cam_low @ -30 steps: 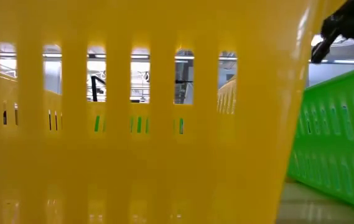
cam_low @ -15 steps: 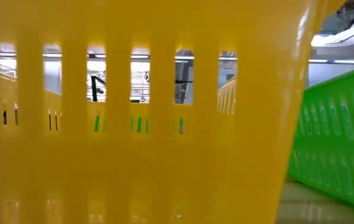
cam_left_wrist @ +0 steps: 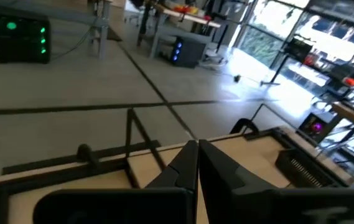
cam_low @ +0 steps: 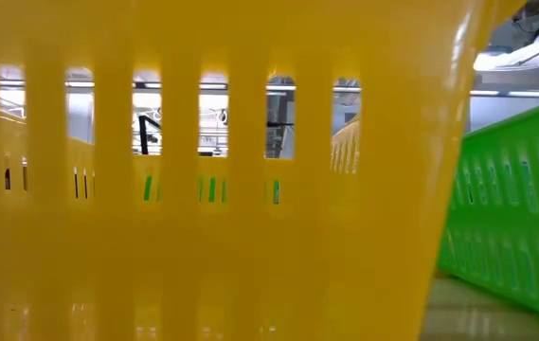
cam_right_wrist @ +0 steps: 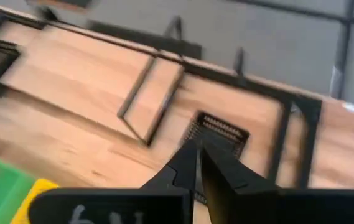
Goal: Stack baskets on shelf by color
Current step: Put the right black basket on the shelf
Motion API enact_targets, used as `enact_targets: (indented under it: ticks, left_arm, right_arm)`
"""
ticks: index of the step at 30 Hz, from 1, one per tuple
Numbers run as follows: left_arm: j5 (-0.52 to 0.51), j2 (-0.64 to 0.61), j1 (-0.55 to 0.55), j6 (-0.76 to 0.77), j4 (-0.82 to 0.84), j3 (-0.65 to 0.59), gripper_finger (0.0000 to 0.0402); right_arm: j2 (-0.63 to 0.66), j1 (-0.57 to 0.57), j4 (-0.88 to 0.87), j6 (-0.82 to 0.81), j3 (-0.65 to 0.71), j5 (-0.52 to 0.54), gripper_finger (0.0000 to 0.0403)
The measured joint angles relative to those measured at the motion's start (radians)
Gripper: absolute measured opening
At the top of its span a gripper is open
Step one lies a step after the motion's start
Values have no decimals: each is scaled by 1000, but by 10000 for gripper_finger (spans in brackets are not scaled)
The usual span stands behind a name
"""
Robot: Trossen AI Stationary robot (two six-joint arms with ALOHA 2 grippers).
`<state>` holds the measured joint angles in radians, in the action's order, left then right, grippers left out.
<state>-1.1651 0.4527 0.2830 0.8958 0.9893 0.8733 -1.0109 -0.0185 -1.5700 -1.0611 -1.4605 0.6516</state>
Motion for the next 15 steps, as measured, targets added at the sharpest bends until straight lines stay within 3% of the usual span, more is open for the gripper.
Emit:
enact_targets:
  ticks: [3, 6, 10, 15]
  left_arm:
    - [35, 17, -15, 101, 109, 26, 0]
    - [99, 23, -34, 198, 216, 31, 0]
    - [194, 33, -60, 318, 359, 32, 0]
    - [257, 46, -84, 378, 456, 32, 0]
  right_arm:
    - [-25, -49, 53, 33, 18, -69, 45]
    - [-75, -91, -16, -29, 33, -75, 45]
    - [-111, -139, 50, -65, 103, -96, 46]
    - [-146, -186, 11, -178, 189, -132, 46]
